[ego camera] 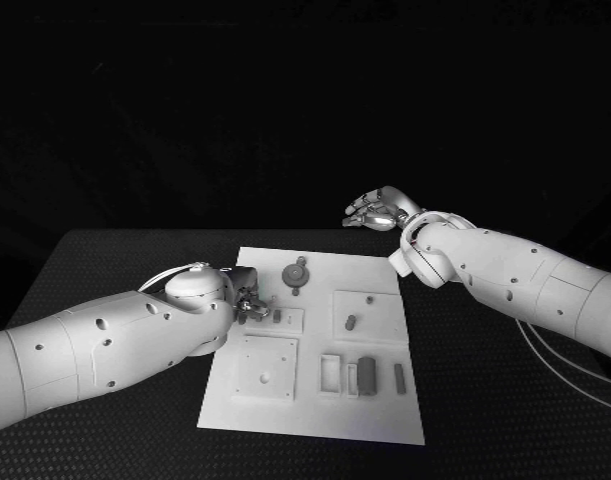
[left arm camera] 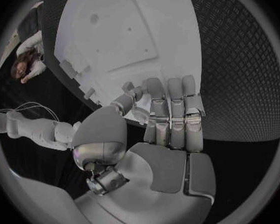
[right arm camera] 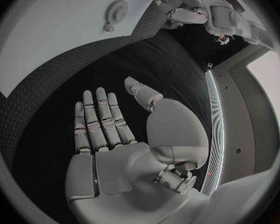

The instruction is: Assemble the parts on the task board

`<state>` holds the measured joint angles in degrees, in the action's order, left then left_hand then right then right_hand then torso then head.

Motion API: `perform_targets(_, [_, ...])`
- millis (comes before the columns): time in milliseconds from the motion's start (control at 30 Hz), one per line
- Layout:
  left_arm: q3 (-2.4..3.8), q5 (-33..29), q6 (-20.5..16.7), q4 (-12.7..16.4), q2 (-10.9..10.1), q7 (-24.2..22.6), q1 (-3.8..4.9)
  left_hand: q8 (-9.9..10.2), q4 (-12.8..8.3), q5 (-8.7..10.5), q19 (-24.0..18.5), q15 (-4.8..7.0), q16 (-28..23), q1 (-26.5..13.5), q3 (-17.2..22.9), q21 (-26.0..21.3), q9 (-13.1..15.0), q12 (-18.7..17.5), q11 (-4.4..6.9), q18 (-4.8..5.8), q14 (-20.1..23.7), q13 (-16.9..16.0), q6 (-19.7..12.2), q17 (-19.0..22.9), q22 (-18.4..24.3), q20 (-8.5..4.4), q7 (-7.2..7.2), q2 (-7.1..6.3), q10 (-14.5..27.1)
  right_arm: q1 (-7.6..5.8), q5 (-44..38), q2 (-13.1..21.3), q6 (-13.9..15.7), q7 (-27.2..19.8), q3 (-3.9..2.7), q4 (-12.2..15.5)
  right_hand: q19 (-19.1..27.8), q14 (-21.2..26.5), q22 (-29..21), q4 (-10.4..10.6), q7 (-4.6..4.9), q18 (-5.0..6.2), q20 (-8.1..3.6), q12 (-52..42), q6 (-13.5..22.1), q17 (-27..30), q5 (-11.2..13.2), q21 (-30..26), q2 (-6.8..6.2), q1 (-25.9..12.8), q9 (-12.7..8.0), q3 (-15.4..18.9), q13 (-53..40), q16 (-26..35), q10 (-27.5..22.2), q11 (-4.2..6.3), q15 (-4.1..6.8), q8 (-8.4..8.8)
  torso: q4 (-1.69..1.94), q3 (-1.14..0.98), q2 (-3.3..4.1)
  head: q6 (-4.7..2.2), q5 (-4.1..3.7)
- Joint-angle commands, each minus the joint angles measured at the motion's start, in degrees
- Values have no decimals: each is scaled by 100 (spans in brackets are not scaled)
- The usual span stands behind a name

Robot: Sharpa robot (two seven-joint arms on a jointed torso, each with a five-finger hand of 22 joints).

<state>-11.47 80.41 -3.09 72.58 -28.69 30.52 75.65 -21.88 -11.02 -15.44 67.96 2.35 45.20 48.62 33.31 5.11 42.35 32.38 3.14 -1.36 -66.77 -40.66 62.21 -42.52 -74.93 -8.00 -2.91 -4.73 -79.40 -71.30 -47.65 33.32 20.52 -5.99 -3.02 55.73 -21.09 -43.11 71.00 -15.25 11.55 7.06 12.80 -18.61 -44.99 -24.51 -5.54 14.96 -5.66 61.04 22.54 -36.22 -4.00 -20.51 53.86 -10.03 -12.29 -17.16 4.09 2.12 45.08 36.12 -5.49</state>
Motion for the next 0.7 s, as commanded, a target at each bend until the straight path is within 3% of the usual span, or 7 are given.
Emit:
perform_targets(33, [-38,-226,-1,4,-9,5,-57,93,159,65,-53,-4,22,-88,2,-55,-91,-27,-34,56,79,19,-111,53,-101,9,-37,-179,80,2,-8,3,-54,-52,-1,7,-38,56,8,13,68,-84,-8,34,33,-6,10,-39,-20,-40,-10,4,7,29,-2,-33,4,-32,-4,-2,1,-7,5])
perform_targets(200, [-34,-295,-164,9,-47,-14,-57,118,400,200,-73,-3,94,-263,-28,-85,-94,11,-42,61,136,37,-156,134,-107,5,-53,-296,140,2,-8,2,-54,-52,-1,1,-38,59,11,13,71,-85,-8,37,39,-6,10,-44,-25,-42,-13,5,8,32,-7,-35,3,-30,-4,1,3,-12,-3])
perform_targets(533, [-20,-307,-248,-24,-96,-24,-58,114,479,235,-65,3,139,-285,-9,-87,-88,40,-38,60,147,43,-153,173,-109,0,-51,-405,150,9,-6,-4,-54,-57,-1,-7,-38,64,17,14,73,-86,-8,41,46,-7,9,-51,-27,-43,-17,5,9,36,-13,-38,1,-29,-4,1,1,-7,-12])
perform_targets(700, [63,-330,-374,-88,-100,-39,-59,116,534,309,-70,3,163,-290,1,-93,-84,55,-41,62,167,50,-168,204,-110,0,-55,-485,168,20,-5,-3,-37,-59,-1,-9,-38,66,19,15,74,-86,-8,42,47,-7,9,-53,-27,-43,-19,5,9,37,-14,-38,0,-29,-5,4,3,-10,-15])
